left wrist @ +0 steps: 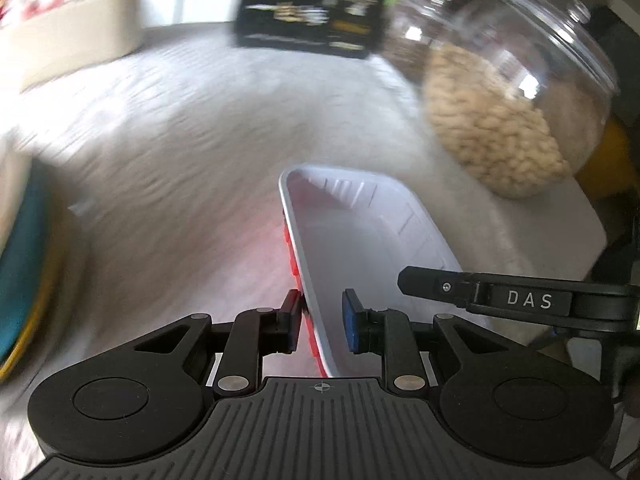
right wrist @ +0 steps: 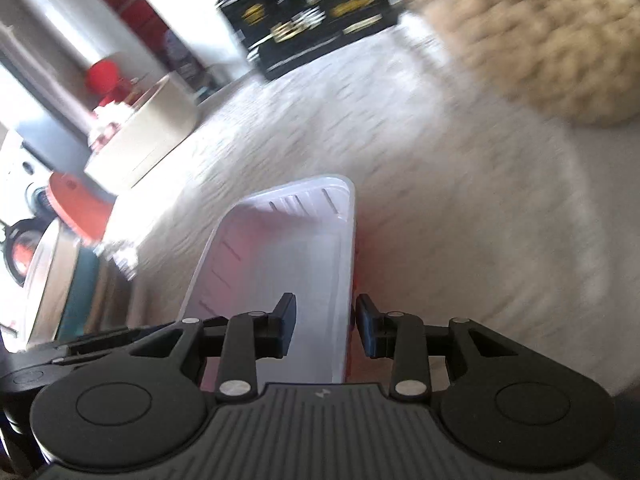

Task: Organize plates and bowls
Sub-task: 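Grasp the red-edged white tray rim with both tools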

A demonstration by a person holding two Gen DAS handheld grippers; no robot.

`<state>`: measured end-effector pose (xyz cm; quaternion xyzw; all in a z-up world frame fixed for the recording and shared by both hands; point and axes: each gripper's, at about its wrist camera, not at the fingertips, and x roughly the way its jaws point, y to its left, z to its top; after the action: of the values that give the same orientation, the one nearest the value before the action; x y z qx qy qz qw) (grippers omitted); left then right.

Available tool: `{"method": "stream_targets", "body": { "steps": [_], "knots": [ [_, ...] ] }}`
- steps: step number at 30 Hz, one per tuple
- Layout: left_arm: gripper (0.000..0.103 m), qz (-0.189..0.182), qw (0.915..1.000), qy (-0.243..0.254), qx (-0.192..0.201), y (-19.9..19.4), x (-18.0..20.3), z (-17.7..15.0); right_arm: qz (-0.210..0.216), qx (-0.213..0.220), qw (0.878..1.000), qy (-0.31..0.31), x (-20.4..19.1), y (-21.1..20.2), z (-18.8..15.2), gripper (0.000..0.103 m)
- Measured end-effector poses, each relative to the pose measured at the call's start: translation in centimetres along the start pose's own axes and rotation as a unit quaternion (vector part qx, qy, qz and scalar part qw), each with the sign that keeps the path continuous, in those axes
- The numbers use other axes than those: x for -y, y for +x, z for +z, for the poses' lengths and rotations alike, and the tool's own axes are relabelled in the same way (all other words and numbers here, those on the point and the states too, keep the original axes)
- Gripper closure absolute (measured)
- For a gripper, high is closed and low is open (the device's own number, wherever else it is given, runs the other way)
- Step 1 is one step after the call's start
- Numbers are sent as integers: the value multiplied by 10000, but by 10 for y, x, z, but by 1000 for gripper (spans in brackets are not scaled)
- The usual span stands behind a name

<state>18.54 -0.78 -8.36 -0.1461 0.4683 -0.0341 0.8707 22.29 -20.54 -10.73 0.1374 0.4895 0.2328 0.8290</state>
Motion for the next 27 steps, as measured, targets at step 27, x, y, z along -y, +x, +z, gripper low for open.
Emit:
{"method": "stream_targets", "body": {
  "steps": [27],
  "knots": [
    [84, 187, 9979, -570, 237, -13, -53, -41, -152, 872, 9936, -707, -50, 21, -57, 70]
  ]
}}
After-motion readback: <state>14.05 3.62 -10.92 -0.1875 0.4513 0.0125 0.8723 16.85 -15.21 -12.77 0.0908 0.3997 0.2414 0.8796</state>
